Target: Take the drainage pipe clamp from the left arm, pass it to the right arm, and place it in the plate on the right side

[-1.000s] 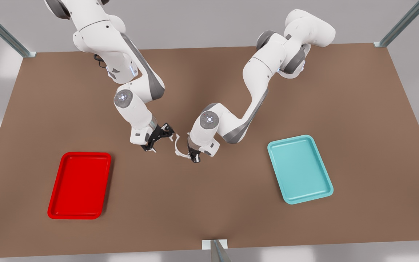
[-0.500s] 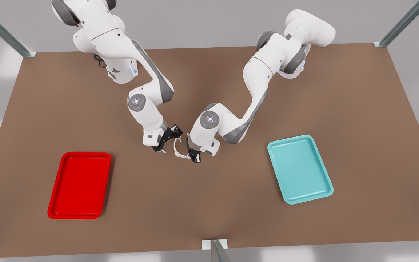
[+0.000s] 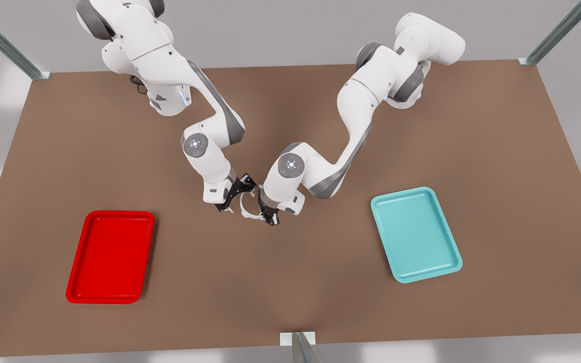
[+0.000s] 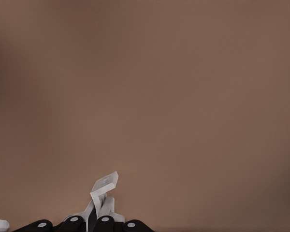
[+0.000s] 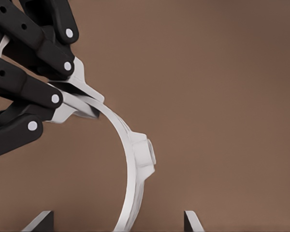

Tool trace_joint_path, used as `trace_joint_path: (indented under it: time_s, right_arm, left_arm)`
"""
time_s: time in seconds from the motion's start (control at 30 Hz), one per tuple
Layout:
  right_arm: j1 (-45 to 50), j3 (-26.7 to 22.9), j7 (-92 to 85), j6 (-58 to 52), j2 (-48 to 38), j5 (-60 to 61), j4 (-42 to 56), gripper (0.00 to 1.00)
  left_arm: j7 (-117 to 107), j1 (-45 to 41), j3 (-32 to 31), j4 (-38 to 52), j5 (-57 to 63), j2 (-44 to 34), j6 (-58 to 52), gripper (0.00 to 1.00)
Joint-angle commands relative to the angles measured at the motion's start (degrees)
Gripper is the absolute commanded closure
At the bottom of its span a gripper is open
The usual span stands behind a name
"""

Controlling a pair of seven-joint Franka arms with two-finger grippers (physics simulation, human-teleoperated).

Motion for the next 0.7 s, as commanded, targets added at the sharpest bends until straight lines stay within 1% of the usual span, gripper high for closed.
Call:
trace_joint_path:
  time_s: [0.0,0.23,0.27,0.33,0.43,0.47,0.5,0.53,0.67]
  right_arm:
    - [0.0,0.1,-0.9,-0.3,0.3,0.1,0.5,0.00]
    - [0.0,0.0,-0.4,-0.1,1.2,0.1,2.0,0.01]
    - [0.0,0.1,-0.4,-0.1,1.2,0.1,2.0,0.05]
    - [0.0,0.1,-0.5,-0.1,1.4,0.1,2.0,0.28]
    - [0.1,0.1,-0.4,-0.1,1.4,0.0,2.0,0.51]
    - [0.1,0.1,-0.4,-0.1,1.4,0.1,2.0,0.59]
    - [0.1,0.1,-0.3,-0.1,1.4,0.0,2.0,0.71]
    - [0.1,0.1,-0.3,-0.1,1.4,0.1,2.1,0.79]
    - [-0.1,0.1,-0.5,-0.1,1.5,0.1,2.8,0.79]
  left_arm:
    - [-2.2,0.0,0.0,0.0,0.2,-0.1,0.2,0.79]
    - [-2.2,0.4,-0.2,0.0,0.1,-0.1,0.2,0.79]
    - [-2.2,0.4,-0.2,0.0,0.2,-0.1,0.2,0.79]
    - [-2.2,0.3,-0.2,0.0,0.1,-0.2,0.1,0.79]
    - [-2.2,0.4,-0.2,0.0,0.1,-0.2,0.1,0.79]
    - [-2.1,0.4,-0.2,0.0,0.1,-0.2,0.1,0.75]
    - [-2.1,0.4,-0.2,0.0,0.1,-0.3,0.0,0.00]
    - [-2.1,0.4,-0.2,0.0,0.1,-0.4,0.0,0.00]
    - [-2.0,2.5,-1.2,0.2,-1.0,-2.1,-4.1,0.00]
